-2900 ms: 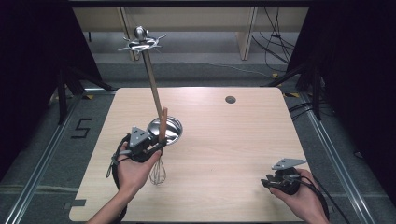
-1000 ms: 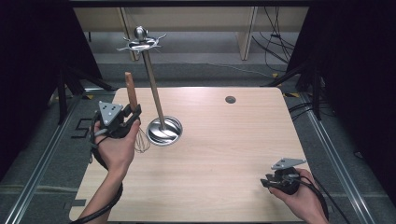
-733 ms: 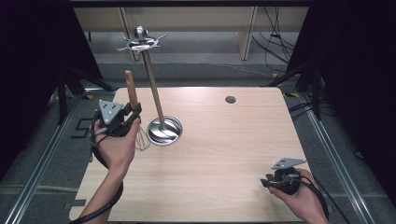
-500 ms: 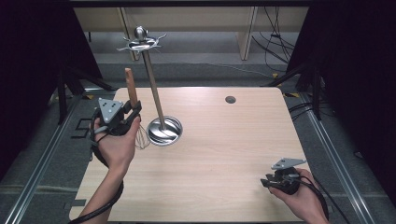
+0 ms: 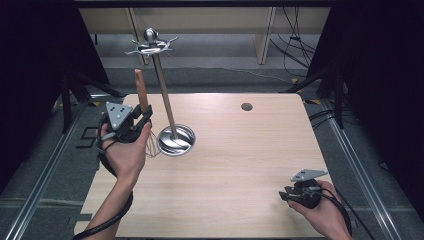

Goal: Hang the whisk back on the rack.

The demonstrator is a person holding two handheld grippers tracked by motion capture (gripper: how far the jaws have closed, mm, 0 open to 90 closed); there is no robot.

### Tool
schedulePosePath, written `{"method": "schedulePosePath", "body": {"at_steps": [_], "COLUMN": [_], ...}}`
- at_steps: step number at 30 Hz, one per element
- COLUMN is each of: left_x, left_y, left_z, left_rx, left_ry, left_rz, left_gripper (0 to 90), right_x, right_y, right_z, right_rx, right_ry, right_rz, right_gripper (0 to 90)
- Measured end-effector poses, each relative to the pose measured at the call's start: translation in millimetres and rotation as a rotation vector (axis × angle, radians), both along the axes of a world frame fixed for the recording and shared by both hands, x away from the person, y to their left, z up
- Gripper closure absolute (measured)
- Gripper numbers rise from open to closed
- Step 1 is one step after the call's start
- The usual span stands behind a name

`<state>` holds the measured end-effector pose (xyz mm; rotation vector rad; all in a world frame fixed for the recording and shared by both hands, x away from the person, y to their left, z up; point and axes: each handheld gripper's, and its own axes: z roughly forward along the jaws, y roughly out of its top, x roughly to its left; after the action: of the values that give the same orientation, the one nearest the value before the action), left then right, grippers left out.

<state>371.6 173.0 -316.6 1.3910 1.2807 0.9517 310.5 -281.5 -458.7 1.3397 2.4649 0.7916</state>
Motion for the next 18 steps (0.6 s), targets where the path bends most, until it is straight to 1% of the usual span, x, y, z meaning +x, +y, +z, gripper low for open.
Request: {"method": "schedulePosePath", "body": {"at_steps": [1,8,10,11,12,14,15,18], "left_x": [0.1,0.9,1.0,1.0,1.2,1.4,1.4,1.5], "left_y": [0.0,-0.5,-0.6,-0.7,-0.8,-0.9,-1.0,-1.2], "left_z": [0.4,2.5,3.1,3.5,3.8,4.4,4.8,6.1], "left_rx": [0.001,0.002,0.004,0.005,0.004,0.005,0.006,0.006], "left_ry": [-0.001,-0.004,-0.005,-0.006,-0.008,-0.010,-0.010,-0.012], "left_rz": [0.000,-0.001,-0.002,-0.002,-0.002,-0.003,-0.003,-0.002], "left_gripper": [68.5,68.5,68.5,68.5,68.5,68.5,68.5,68.5], "right_x": [0.8,1.5,0.7,0.8,1.4,1.5,0.8,1.3], "right_y": [-1.1,-1.7,-0.8,-0.9,-1.7,-1.8,-0.9,-1.5], "right_z": [-1.7,-1.3,-0.2,-0.2,-1.3,-1.3,-0.3,-0.9], "right_rx": [-0.011,-0.016,-0.008,-0.008,-0.016,-0.017,-0.008,-0.013], "right_ry": [-0.020,-0.020,-0.006,-0.007,-0.020,-0.020,-0.007,-0.015], "right_rz": [0.017,0.020,0.006,0.007,0.020,0.022,0.007,0.017], "right_gripper": [68.0,68.0,68.0,68.0,68.0,68.0,68.0,68.0]}}
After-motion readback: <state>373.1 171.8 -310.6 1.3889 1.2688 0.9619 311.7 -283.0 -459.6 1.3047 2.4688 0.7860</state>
